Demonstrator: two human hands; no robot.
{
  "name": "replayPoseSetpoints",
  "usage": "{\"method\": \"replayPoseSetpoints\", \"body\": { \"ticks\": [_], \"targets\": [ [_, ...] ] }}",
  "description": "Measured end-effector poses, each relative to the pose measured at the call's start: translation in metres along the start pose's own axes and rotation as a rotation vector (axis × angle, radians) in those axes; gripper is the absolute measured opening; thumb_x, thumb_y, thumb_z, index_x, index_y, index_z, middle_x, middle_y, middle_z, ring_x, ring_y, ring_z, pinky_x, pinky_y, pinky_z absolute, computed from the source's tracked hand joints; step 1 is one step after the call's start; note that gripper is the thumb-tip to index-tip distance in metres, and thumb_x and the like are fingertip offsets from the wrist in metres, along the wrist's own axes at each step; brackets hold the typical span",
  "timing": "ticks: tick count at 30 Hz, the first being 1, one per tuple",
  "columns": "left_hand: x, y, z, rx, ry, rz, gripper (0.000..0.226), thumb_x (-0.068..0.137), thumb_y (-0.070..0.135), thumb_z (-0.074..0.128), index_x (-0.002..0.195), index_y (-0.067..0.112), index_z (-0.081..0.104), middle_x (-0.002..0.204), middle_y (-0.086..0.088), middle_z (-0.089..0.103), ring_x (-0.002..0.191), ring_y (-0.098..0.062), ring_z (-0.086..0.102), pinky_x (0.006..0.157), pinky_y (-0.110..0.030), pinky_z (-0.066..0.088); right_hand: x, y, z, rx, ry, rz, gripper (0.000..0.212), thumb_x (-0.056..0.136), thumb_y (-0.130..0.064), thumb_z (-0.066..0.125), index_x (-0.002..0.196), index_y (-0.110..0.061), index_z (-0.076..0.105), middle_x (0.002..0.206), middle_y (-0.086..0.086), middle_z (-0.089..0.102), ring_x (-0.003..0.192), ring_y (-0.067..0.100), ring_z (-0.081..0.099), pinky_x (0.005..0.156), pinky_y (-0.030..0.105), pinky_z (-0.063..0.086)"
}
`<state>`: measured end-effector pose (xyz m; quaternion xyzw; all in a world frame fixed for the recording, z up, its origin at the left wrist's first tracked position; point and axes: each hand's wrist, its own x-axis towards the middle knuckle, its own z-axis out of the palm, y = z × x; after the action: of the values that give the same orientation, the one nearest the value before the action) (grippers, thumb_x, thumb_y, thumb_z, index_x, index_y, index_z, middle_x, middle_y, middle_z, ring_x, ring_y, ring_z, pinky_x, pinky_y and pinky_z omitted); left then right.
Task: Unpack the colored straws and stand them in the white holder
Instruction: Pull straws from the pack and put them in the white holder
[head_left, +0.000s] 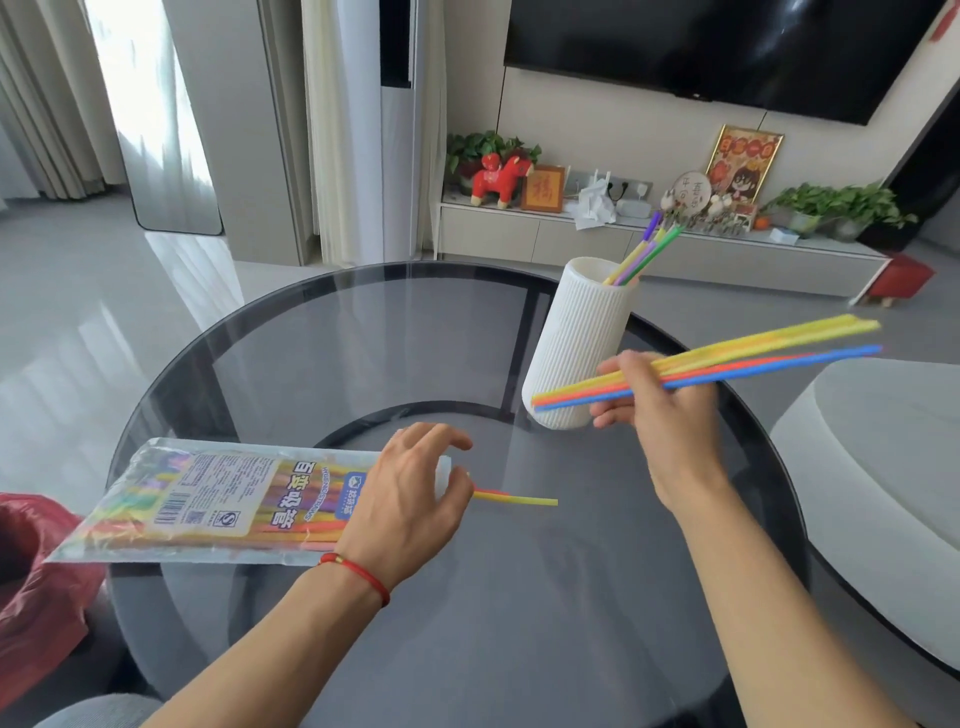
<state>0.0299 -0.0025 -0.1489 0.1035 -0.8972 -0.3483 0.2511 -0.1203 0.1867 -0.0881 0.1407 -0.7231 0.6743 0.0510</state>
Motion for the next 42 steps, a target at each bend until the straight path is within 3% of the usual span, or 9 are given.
{"method": "replayPoseSetpoints", "body": {
  "ticks": [8,15,18,25,29,33,35,38,42],
  "targets": [
    [0.0,-0.005,-0.006,0.055,0.059,0.041,0.019,0.083,0.012,0.062,0.099,0.022,0.065,0.101,0.008,0.066,0.1,-0.015,0.055,0.087,-0.036,0.05,0.052,-0.058,-0.012,0.25,0.316,-0.076,0.023,0.093,-0.02,0.062,0.076,-0.012,0.076,0.062,-0.001,0.076,0.05,0.02,0.071,0.053,0.028,0.059],
    [-0.002,-0.005,-0.003,0.071,0.035,0.05,0.016,0.085,0.016,0.063,0.098,0.024,0.065,0.102,0.008,0.065,0.101,-0.016,0.055,0.086,-0.039,0.051,0.098,-0.073,0.001,-0.15,0.245,-0.064,0.024,0.09,-0.023,0.061,0.087,-0.006,0.078,0.053,0.001,0.074,0.046,0.016,0.072,0.052,0.028,0.062],
    [-0.001,-0.005,-0.003,0.071,0.042,0.071,0.016,0.084,0.015,0.064,0.097,0.024,0.065,0.101,0.009,0.065,0.1,-0.015,0.055,0.085,-0.038,0.051,0.107,-0.076,0.01,-0.374,0.14,-0.045,0.02,0.084,-0.029,0.067,0.074,-0.014,0.076,0.047,0.0,0.066,0.037,0.008,0.06,0.05,0.026,0.051],
    [0.0,-0.007,-0.004,0.08,0.029,0.068,0.015,0.084,0.015,0.065,0.096,0.023,0.065,0.098,0.008,0.065,0.099,-0.016,0.055,0.085,-0.04,0.051,0.114,-0.088,0.021,-0.435,0.02,-0.01,0.027,0.08,-0.042,0.075,0.079,-0.015,0.074,0.075,-0.001,0.063,0.075,0.022,0.055,0.067,0.036,0.045],
    [0.002,-0.01,-0.008,0.101,0.006,0.083,0.019,0.081,0.026,0.063,0.1,0.024,0.066,0.101,0.008,0.065,0.101,-0.019,0.056,0.086,-0.043,0.051,0.105,-0.088,0.016,-0.554,0.077,-0.226,0.032,0.089,-0.034,0.076,0.118,-0.021,0.072,0.115,0.003,0.066,0.106,0.018,0.062,0.087,0.032,0.048],
    [0.004,-0.015,-0.017,0.19,-0.075,0.157,0.043,0.077,0.056,0.061,0.112,0.031,0.065,0.114,0.011,0.061,0.117,-0.018,0.049,0.098,-0.043,0.046,0.094,-0.082,0.009,-0.533,0.151,-0.421,0.026,0.096,-0.02,0.063,0.121,-0.018,0.071,0.126,0.01,0.063,0.096,0.004,0.066,0.092,0.025,0.053],
    [0.004,-0.019,-0.023,0.303,-0.221,0.16,0.069,0.072,0.075,0.055,0.129,0.036,0.055,0.133,0.007,0.053,0.134,-0.02,0.035,0.112,-0.047,0.034,0.084,-0.08,0.003,-0.341,0.248,-0.44,0.02,0.095,-0.019,0.059,0.109,-0.021,0.074,0.112,0.01,0.07,0.075,-0.001,0.063,0.077,0.022,0.053],
    [0.002,-0.026,-0.032,0.509,-0.461,0.113,0.111,0.057,0.096,0.043,0.151,0.041,0.019,0.16,0.001,0.022,0.151,-0.024,0.002,0.121,-0.058,0.005,0.058,-0.067,-0.007,-0.107,0.249,-0.391,0.021,0.091,-0.016,0.056,0.084,-0.029,0.072,0.074,0.002,0.066,0.061,0.02,0.056,0.06,0.033,0.045],
    [0.0,-0.034,-0.046,0.606,-0.687,0.054,0.141,0.047,0.091,0.058,0.147,0.039,-0.026,0.166,-0.003,-0.005,0.151,-0.023,-0.019,0.119,-0.064,-0.009,0.003,-0.007,-0.007,-0.318,-0.231,-0.242,0.017,0.092,-0.024,0.062,0.079,-0.025,0.072,0.063,-0.008,0.067,0.048,0.009,0.05,0.05,0.022,0.042]
  ]
}}
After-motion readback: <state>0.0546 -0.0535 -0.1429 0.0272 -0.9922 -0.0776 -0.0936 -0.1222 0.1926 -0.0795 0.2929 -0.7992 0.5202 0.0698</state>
